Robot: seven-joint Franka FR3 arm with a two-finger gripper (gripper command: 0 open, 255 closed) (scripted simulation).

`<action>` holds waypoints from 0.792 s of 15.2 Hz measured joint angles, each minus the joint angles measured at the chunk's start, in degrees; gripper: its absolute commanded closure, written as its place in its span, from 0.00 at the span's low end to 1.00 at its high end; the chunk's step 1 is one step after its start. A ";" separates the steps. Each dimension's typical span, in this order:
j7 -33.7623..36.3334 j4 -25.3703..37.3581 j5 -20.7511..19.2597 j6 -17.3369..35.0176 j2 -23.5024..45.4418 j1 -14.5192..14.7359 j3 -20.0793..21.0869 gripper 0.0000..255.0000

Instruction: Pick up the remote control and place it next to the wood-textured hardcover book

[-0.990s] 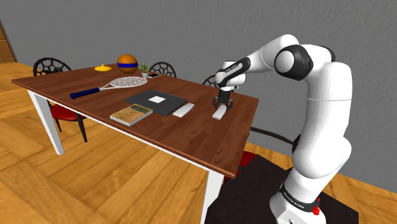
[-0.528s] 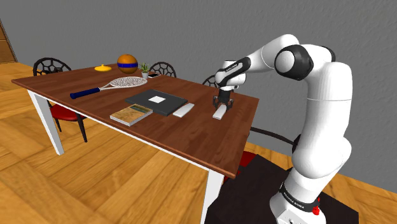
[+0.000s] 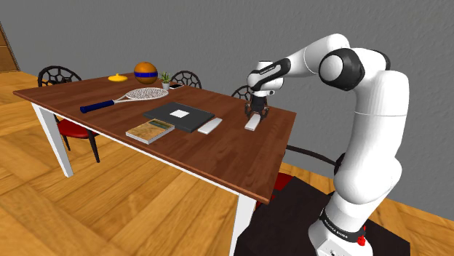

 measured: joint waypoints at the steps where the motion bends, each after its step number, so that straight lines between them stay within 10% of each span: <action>1: 0.04 0.15 -0.06 -0.55 -0.40 0.03 -0.02 1.00; 12: 2.93 2.99 -0.78 -6.37 -3.38 1.83 0.82 1.00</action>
